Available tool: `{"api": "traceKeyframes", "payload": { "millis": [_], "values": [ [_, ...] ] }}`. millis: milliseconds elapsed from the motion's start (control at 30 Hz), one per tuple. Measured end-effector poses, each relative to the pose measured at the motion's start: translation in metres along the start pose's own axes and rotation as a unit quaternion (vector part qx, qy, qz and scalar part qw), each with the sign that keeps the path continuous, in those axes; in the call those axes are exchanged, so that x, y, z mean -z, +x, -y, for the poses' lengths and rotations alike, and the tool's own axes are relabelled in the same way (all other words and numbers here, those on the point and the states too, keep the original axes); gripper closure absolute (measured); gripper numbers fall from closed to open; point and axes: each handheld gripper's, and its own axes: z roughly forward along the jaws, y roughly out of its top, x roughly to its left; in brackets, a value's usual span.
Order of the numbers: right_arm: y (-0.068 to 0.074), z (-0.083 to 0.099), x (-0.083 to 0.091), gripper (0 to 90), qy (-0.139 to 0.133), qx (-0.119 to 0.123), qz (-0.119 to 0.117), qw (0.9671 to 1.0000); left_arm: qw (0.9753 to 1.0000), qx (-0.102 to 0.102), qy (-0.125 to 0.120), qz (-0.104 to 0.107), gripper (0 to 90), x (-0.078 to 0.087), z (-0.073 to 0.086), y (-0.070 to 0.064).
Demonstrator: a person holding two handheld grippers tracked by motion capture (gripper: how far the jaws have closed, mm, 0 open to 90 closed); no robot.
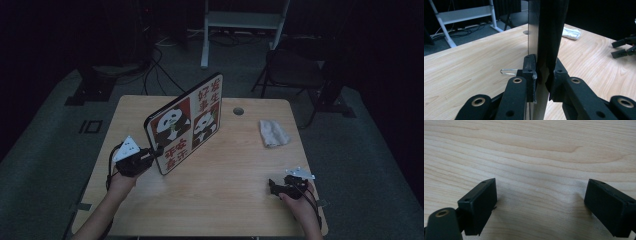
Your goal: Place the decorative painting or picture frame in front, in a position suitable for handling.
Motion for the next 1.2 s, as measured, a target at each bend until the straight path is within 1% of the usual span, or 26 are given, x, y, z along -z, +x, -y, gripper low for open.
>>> {"api": "traceKeyframes", "payload": {
  "millis": [133, 300, 367, 467, 500, 633, 767, 900, 1200],
  "values": [
    [0.0, 0.0, 0.0, 10.6, 0.0, 0.0, 0.0, 1.0, 1.0, 0.002, 0.0, 0.007, 79.2, 0.003, 0.001, -0.005],
    [0.0, 0.0, 0.0, 10.7, 0.0, 0.001, 0.0, 1.0, 0.9997, 0.018, -0.003, 0.019, 79.0, 0.009, 0.005, -0.014],
    [0.0, 0.0, 0.0, 10.7, -0.001, 0.002, -0.001, 1.0, 0.9997, 0.016, -0.004, 0.021, 79.2, 0.012, 0.006, -0.018],
    [0.0, 0.0, 0.0, 10.7, -0.001, 0.002, -0.002, 1.0, 0.9996, 0.007, -0.001, 0.026, 79.2, 0.016, 0.007, -0.024],
    [0.0, 0.0, 0.0, 10.6, -0.001, 0.002, -0.002, 1.0, 0.9996, 0.008, -0.001, 0.026, 79.2, 0.017, 0.008, -0.026],
    [0.0, 0.0, 0.0, 10.7, -0.001, 0.002, -0.002, 1.0, 0.9992, 0.009, 0.001, 0.04, 79.0, 0.021, 0.009, -0.03],
    [0.0, 0.0, 0.0, 10.7, -0.001, 0.002, -0.002, 1.0, 0.9988, 0.007, 0.005, 0.048, 79.1, 0.024, 0.009, -0.036],
    [0.0, 0.0, 0.0, 10.6, -0.001, 0.002, -0.002, 1.0, 0.9981, 0.01, 0.004, 0.061, 78.9, 0.027, 0.011, -0.04],
    [0.0, 0.0, 0.0, 10.6, 0.0, 0.002, -0.002, 1.0, 0.997, -0.003, 0.01, 0.077, 78.9, 0.034, 0.012, -0.049]
  ]
}}
